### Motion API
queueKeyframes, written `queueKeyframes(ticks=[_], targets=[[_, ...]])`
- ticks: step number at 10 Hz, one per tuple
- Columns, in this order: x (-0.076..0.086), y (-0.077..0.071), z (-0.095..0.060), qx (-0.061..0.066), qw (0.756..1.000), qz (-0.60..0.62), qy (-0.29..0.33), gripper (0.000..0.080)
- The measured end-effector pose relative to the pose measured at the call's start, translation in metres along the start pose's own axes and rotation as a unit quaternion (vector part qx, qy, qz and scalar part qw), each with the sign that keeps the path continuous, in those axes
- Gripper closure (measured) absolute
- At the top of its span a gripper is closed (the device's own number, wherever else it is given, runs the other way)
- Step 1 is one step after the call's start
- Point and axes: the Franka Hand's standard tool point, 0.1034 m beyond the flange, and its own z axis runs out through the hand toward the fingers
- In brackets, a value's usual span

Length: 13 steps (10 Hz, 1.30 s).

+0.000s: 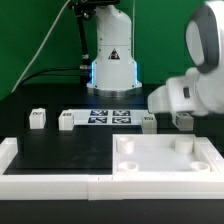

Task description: Assemble one leg

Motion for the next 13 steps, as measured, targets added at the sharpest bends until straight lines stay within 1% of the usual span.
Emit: queueKeyframes(ticks=[1,2,3,6,7,8,9,10,13], targets=[[0.011,-0.001,0.001,0.011,1.000,0.001,-0.001,0.0150],[0.010,-0.001,0.006,0.014,1.000,0.002,-0.007,0.0150],[0.012,-0.002,0.011,0.021,1.000,0.003,-0.012,0.0150],[0.014,-0.003,0.013,0.019,1.000,0.001,-0.010,0.0150],[0.014,-0.004,0.014,0.018,1.000,0.001,-0.010,0.0284],[0.014,-0.004,0.014,0.018,1.000,0.000,-0.010,0.0284],[0.014,-0.004,0.014,0.018,1.000,0.000,-0.010,0.0423],[0.014,-0.004,0.014,0.018,1.000,0.000,-0.010,0.0511],[0.014,-0.004,0.014,0.018,1.000,0.000,-0.010,0.0511]])
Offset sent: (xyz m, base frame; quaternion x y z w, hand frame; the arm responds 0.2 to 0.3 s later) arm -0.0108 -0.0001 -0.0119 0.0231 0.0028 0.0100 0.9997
